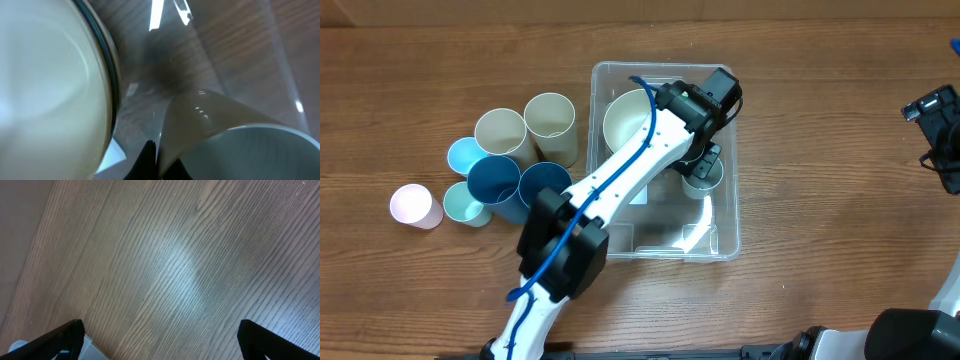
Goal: Pack container
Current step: 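Carry the grey cup into the bin's right side and release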
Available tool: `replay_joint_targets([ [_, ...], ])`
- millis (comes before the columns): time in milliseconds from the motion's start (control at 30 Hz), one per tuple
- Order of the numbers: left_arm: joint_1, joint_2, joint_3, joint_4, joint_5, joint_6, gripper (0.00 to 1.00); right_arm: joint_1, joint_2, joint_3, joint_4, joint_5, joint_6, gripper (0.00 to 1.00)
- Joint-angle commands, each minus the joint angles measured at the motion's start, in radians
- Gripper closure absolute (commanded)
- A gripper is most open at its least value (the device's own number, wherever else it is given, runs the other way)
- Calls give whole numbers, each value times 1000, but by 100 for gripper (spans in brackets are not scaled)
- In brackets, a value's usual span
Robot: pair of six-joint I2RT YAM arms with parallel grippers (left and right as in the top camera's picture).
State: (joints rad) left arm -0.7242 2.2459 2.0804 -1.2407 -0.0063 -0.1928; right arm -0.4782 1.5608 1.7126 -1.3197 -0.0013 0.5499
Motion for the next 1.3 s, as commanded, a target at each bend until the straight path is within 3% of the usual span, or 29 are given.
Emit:
replay_joint_targets([
  [0, 3, 5, 7, 15, -31, -24, 96, -3, 0, 3, 5, -1, 5, 0],
  [133, 4, 6, 7, 27, -49, -24, 76, -3, 0, 3, 5, -1, 5, 0],
  [333, 4, -12, 33, 4, -47, -26, 71, -3, 0, 3, 5, -1, 5, 0],
  [533, 8, -105, 301, -236, -84, -40, 55, -3, 0, 3, 5, -1, 5, 0],
  [700, 97, -263, 433, -409, -317, -80, 37, -3, 0, 3, 5, -1, 5, 0],
  [800, 226, -341, 432, -449, -339, -102, 36, -3, 0, 3, 5, -1, 5, 0],
  [900, 455, -406, 427, -449, -245, -112, 31, -3, 0, 3, 5, -1, 5, 0],
  [1067, 956, -379, 346, -449, -16, -61, 30, -3, 0, 3, 5, -1, 5, 0],
  [1267, 1146, -360, 162, -447, -39, -141, 32, -3, 0, 3, 5, -1, 5, 0],
])
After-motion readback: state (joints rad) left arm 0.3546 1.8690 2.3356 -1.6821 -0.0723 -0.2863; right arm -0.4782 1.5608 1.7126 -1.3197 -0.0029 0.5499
